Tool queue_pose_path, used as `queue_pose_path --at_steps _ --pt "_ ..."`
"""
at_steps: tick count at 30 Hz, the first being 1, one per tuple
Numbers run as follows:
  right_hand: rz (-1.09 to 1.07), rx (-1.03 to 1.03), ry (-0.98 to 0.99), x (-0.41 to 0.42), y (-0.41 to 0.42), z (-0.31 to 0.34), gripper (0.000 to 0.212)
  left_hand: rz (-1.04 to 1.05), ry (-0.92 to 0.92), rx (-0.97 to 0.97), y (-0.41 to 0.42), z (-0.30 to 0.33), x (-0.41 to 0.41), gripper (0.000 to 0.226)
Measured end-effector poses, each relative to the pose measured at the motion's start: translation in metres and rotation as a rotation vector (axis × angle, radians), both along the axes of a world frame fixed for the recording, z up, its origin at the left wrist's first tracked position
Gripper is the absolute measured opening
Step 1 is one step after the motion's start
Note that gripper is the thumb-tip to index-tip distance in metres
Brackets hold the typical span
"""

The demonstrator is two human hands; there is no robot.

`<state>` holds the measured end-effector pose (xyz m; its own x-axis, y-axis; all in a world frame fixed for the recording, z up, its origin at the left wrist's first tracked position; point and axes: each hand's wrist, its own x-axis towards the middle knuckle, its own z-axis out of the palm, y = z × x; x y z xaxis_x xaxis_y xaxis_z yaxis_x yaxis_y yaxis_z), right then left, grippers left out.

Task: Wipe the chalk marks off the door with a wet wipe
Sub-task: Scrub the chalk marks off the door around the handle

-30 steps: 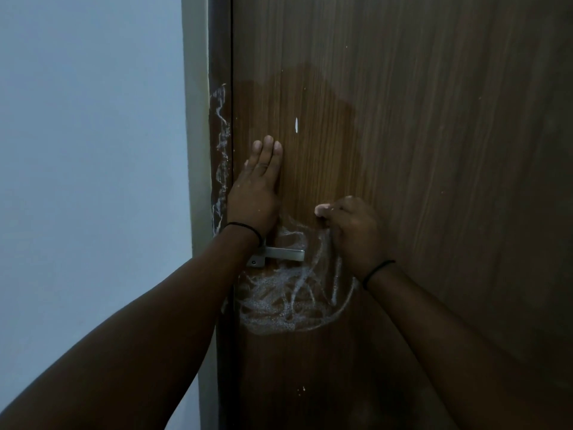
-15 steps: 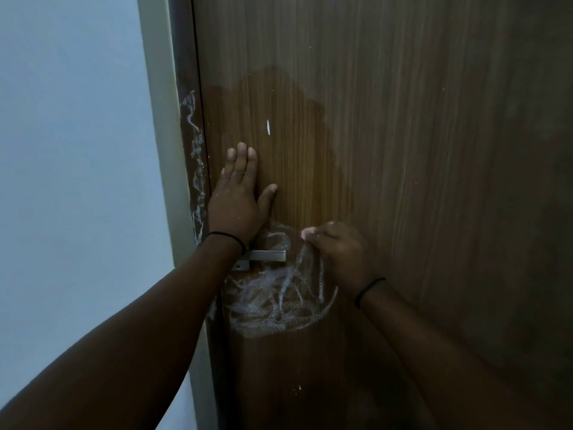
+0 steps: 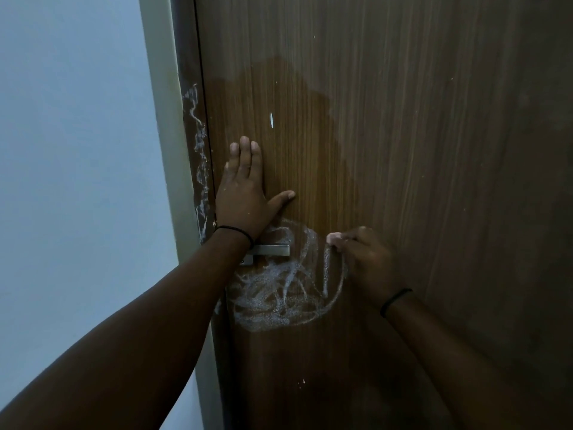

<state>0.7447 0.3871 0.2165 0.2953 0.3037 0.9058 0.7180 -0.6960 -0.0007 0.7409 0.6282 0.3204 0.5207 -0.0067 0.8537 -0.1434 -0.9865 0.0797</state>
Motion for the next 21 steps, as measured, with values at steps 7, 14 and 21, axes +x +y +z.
queue_pose_path --at_steps 7,14,21 --pt "0.041 0.123 -0.052 0.006 0.021 0.007 0.019 -0.001 0.012 -0.023 -0.003 -0.001 -0.001 0.110" --pt "0.031 0.093 -0.020 0.009 -0.007 -0.025 0.016 0.006 0.021 -0.009 -0.003 -0.001 -0.002 0.114" --pt "0.017 0.007 -0.066 0.006 0.017 -0.018 0.009 0.034 0.038 -0.009 -0.007 -0.003 -0.003 0.123"
